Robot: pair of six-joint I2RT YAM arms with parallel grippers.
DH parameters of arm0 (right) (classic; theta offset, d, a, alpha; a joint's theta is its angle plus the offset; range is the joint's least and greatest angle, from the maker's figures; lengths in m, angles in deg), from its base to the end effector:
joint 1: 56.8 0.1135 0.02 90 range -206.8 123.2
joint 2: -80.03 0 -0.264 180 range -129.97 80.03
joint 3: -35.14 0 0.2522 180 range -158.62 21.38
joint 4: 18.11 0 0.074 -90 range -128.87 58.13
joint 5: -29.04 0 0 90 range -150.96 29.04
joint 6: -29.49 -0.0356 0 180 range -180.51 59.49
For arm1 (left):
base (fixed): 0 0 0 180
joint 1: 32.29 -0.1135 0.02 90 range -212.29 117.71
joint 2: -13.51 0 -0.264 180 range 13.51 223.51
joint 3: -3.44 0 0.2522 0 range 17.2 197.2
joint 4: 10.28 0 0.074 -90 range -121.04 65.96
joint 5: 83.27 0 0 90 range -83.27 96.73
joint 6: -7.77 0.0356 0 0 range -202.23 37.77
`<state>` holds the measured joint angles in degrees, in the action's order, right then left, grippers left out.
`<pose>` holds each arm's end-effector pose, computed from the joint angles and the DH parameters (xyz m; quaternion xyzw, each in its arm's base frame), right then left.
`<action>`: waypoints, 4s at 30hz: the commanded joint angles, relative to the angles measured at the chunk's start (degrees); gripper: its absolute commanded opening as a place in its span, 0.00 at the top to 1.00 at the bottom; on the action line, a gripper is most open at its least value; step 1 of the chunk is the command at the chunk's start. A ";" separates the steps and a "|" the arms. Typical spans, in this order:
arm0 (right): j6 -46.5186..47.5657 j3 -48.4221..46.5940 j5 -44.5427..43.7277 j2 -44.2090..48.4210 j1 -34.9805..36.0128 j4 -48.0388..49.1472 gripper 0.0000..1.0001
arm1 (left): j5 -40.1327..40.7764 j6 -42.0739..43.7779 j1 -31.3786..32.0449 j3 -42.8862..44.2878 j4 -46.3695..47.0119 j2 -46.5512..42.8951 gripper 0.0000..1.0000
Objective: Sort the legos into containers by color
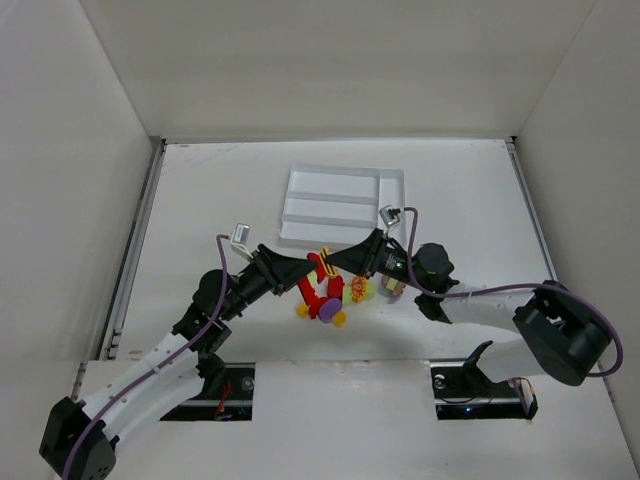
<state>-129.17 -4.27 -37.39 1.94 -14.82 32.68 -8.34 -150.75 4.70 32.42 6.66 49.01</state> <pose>0.1887 0.1889 0.2366 -0.0126 0.6354 0.6991 0.3276 0.1240 -0.1050 0.2578 -0.0754 0.6380 -0.6572 0.3942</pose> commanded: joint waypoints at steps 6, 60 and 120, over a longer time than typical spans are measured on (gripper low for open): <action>-2.70 0.25 -3.89 0.83 -6.16 5.40 0.65 | 1.45 -0.40 -1.71 -0.28 4.55 -1.05 0.89; 29.13 -6.99 -21.34 16.35 -11.36 -38.04 0.39 | -6.02 -4.34 -2.23 5.43 25.54 20.83 0.87; 7.40 2.62 -3.97 11.46 0.25 -4.53 0.61 | -4.44 -5.14 0.23 4.38 24.06 20.04 0.40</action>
<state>-121.81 -2.04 -41.41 12.17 -14.08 22.80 -12.76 -157.67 5.33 35.15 28.78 71.07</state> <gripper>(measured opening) 0.451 0.592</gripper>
